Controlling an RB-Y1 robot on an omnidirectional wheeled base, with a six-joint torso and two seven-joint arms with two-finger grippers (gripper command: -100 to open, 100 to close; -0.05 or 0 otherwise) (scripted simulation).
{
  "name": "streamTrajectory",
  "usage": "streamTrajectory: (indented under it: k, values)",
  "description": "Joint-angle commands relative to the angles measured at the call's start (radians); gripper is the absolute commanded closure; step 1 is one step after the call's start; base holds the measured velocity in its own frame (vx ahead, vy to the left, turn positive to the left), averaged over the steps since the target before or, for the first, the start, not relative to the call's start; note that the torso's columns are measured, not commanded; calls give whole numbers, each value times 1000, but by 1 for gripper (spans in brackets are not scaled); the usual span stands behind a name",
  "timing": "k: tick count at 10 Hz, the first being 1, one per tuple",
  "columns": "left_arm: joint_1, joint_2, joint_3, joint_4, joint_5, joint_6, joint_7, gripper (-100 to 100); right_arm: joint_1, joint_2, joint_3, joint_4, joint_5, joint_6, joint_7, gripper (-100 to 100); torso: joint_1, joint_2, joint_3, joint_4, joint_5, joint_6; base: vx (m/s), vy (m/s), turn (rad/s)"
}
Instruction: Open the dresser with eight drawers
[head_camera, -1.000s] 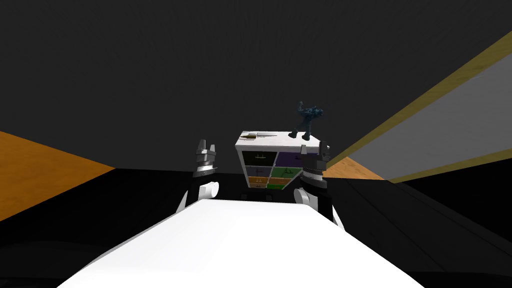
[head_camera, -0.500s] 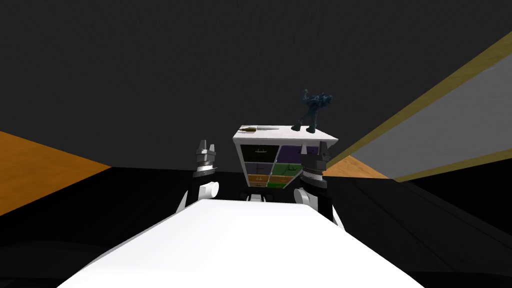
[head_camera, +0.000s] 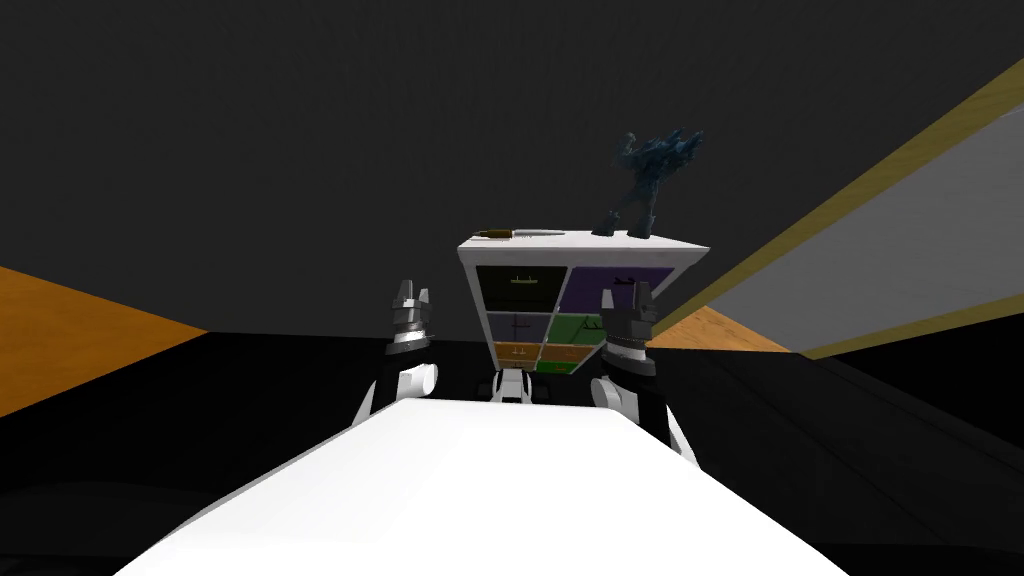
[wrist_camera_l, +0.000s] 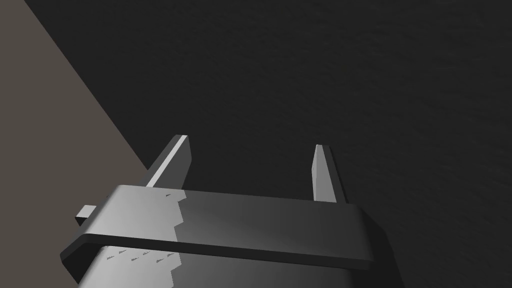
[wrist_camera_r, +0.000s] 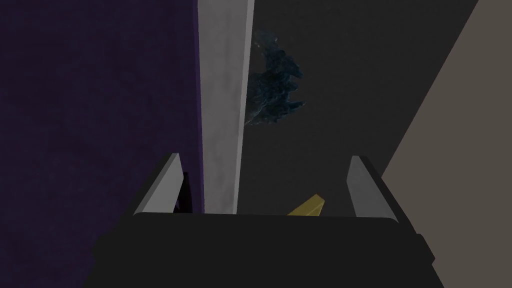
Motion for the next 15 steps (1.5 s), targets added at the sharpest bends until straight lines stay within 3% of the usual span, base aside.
streamTrajectory:
  k: [1,8,15]
  values:
    - [0,0,0,0,0,0,0,0,-3,-45,-22,4,42,0,46,-100,0,2,-5,3,0,0,8,65,-22]
    - [0,0,0,0,0,0,0,0,-16,-130,-115,12,228,-3,233,-100,-2,3,-6,4,0,0,12,90,-46]
    - [0,0,0,0,0,0,0,0,-25,-171,-182,15,362,-5,381,-100,0,4,-5,4,0,0,6,75,-34]
